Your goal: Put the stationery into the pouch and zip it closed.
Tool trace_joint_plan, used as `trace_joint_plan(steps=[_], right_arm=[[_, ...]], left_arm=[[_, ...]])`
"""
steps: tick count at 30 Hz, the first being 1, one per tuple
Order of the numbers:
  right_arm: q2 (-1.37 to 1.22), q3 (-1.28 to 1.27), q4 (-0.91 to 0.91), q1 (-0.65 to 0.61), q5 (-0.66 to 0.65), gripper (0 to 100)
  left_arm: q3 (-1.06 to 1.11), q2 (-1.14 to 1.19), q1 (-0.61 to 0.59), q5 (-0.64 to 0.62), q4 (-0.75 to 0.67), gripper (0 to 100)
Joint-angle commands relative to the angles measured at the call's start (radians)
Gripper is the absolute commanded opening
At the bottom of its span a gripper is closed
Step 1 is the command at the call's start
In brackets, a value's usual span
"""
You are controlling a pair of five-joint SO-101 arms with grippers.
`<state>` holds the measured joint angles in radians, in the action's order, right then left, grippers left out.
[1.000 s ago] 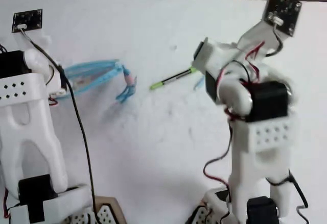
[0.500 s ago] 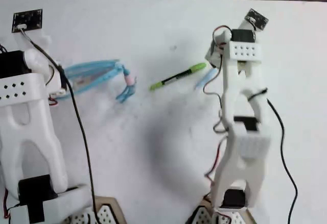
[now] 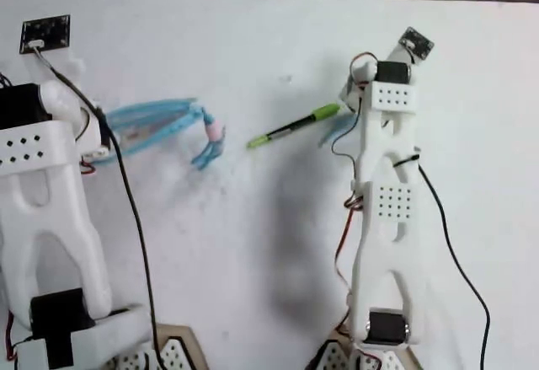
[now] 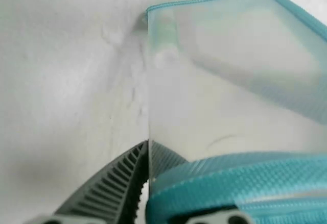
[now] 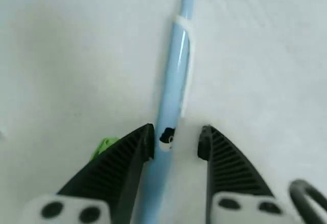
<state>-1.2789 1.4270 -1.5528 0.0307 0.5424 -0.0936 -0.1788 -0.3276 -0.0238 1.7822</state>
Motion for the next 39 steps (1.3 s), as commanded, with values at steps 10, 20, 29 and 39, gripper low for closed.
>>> trace_joint_plan(steps=[10, 20, 29, 39], right_arm=[[0.188, -0.044, -0.128, -0.001, -0.127, 1.5], [0.429, -0.342, -0.22, -0.022, -0.221, 1.5], [0.842, -0.882, -0.216, -0.084, -0.216, 1.6], [1.38, -1.102, -0.216, -0.197, -0.213, 1.6]], left_arm=[[-0.006, 0.019, 0.004, -0.008, -0.012, 2], [-0.006, 0.018, 0.002, -0.006, -0.012, 2], [-0.006, 0.016, 0.002, -0.006, -0.011, 2], [-0.006, 0.018, 0.002, -0.006, -0.011, 2]])
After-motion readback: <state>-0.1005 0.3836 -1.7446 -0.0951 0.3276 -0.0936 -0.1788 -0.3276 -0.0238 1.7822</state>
